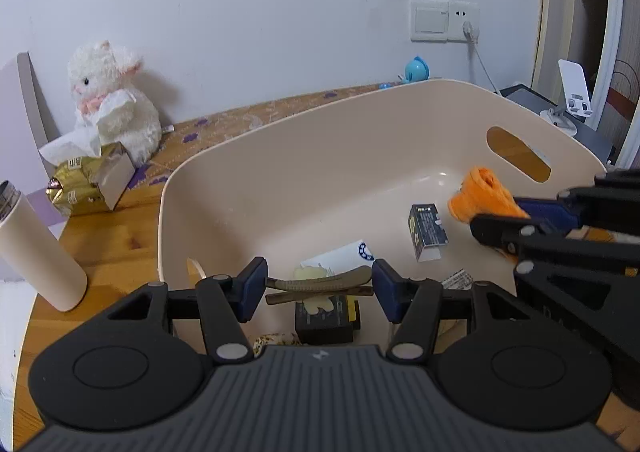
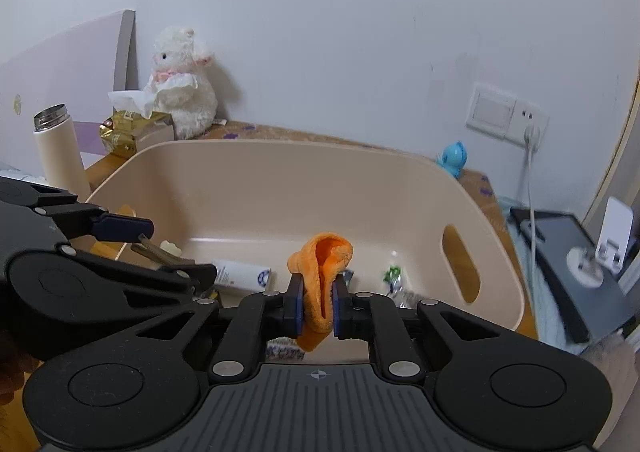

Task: Organize objects

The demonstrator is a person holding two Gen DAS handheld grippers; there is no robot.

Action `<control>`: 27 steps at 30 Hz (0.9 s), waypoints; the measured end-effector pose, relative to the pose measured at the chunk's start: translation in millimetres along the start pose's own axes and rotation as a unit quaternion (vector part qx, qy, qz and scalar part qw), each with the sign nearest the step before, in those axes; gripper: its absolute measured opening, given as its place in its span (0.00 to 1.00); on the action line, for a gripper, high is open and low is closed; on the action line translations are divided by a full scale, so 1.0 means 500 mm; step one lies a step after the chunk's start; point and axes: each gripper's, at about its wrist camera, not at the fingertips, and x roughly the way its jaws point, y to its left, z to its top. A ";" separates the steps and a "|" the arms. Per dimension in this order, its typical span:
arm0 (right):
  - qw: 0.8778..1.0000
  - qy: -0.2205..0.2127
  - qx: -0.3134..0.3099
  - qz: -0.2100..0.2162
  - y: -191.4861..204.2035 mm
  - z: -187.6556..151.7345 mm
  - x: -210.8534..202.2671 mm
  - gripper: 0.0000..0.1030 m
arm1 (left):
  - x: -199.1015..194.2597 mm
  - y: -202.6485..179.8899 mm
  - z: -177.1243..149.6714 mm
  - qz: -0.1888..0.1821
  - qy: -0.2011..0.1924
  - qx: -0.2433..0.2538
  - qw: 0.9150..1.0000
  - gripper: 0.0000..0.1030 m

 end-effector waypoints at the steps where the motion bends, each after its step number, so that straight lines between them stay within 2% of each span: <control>1: 1.000 0.003 0.005 0.003 -0.002 -0.003 -0.001 0.31 | -0.001 0.002 0.000 0.001 0.000 0.002 1.000 0.58; 2: 1.000 0.004 0.010 0.005 -0.005 -0.004 -0.002 0.32 | -0.002 0.004 -0.001 0.004 -0.001 0.006 1.000 0.58; 7: 0.999 -0.009 0.039 0.009 -0.019 -0.007 -0.036 0.59 | -0.031 0.023 0.000 0.012 0.000 0.000 1.000 0.72; 9: 0.998 -0.011 0.055 0.017 -0.028 -0.006 -0.054 0.62 | -0.051 0.034 0.000 0.000 -0.003 -0.007 1.000 0.77; 15: 0.996 -0.017 0.081 0.031 -0.037 -0.005 -0.106 0.65 | -0.128 0.028 0.000 0.006 -0.031 -0.003 1.000 0.80; 19: 0.997 -0.030 0.067 0.023 -0.024 -0.005 -0.149 0.66 | -0.175 0.017 -0.002 0.010 -0.036 0.005 0.999 0.80; 27: 0.998 -0.038 0.047 0.008 0.006 -0.022 -0.237 0.68 | -0.266 0.013 -0.023 -0.003 -0.051 -0.013 0.999 0.80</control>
